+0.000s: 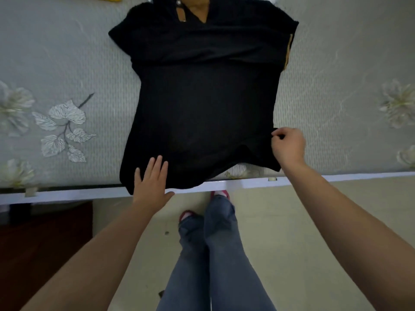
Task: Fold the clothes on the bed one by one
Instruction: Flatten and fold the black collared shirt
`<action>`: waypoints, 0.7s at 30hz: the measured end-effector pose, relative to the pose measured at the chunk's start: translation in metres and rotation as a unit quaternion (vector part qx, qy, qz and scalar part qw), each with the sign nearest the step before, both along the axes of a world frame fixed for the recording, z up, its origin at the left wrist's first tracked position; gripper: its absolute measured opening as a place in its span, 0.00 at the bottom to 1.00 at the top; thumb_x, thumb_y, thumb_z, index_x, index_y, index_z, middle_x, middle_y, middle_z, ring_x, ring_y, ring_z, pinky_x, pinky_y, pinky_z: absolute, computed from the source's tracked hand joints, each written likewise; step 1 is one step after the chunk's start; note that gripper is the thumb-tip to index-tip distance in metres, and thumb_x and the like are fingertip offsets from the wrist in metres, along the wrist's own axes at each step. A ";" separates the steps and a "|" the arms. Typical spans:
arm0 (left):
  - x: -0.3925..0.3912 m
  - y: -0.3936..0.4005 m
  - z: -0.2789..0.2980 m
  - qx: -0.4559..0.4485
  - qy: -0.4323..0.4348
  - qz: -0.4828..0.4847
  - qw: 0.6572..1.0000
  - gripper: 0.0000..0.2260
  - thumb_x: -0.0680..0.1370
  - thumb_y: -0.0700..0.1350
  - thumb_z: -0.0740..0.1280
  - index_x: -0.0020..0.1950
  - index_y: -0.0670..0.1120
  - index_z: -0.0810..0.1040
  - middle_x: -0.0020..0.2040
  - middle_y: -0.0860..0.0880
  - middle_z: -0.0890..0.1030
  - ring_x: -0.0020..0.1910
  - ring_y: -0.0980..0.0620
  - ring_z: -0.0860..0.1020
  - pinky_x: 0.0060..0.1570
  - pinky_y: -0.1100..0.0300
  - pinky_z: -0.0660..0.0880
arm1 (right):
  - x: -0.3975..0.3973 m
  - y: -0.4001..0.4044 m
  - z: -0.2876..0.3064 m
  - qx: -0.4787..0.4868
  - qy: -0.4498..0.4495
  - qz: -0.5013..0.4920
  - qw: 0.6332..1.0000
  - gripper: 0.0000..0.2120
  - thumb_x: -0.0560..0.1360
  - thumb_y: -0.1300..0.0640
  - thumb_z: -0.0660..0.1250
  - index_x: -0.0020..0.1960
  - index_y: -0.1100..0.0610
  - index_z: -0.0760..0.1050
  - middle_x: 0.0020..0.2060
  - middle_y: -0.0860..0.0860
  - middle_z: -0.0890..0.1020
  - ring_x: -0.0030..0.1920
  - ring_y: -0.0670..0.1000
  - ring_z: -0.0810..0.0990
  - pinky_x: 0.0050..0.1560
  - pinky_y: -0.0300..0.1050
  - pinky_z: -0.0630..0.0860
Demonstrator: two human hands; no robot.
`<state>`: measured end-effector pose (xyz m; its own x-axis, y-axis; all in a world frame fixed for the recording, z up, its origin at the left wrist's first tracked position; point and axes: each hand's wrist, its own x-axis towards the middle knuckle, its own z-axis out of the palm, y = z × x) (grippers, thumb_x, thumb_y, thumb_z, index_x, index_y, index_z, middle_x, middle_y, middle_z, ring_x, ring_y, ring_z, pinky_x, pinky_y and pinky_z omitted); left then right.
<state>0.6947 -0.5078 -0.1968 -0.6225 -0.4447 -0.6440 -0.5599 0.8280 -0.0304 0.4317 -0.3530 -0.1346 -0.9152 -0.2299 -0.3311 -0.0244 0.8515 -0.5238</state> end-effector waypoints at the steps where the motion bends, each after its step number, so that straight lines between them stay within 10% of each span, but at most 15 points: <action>1: 0.003 -0.001 -0.005 -0.006 0.006 -0.001 1.000 0.39 0.77 0.61 0.57 0.75 0.44 0.38 0.76 0.46 0.37 0.75 0.47 0.38 0.71 0.44 0.45 | -0.008 -0.003 -0.004 0.018 0.006 -0.006 1.000 0.14 0.73 0.71 0.57 0.53 0.67 0.78 0.52 0.62 0.79 0.49 0.56 0.78 0.39 0.30 0.64; 5: 0.007 0.002 -0.020 -0.027 0.043 0.013 0.999 0.38 0.76 0.63 0.54 0.75 0.46 0.37 0.76 0.47 0.38 0.75 0.47 0.38 0.71 0.42 0.43 | -0.004 -0.008 -0.028 0.112 0.012 0.192 0.975 0.21 0.74 0.66 0.61 0.66 0.66 0.67 0.72 0.62 0.56 0.69 0.61 0.62 0.65 0.39 0.59; 10: -0.004 0.018 -0.023 -0.045 0.050 0.075 0.995 0.43 0.73 0.68 0.52 0.75 0.43 0.37 0.76 0.44 0.39 0.75 0.45 0.39 0.70 0.41 0.42 | 0.019 0.014 -0.058 0.338 0.058 0.501 0.795 0.44 0.71 0.35 0.60 0.76 0.52 0.42 0.75 0.55 0.39 0.74 0.58 0.37 0.70 0.63 0.40; 21: -0.061 0.055 -0.014 0.003 0.117 0.070 0.991 0.48 0.71 0.71 0.54 0.73 0.40 0.35 0.75 0.42 0.37 0.74 0.44 0.36 0.70 0.42 0.37 | -0.014 -0.003 -0.040 0.257 0.206 0.455 0.827 0.23 0.73 0.55 0.67 0.66 0.60 0.70 0.67 0.55 0.71 0.70 0.57 0.64 0.62 0.51 0.58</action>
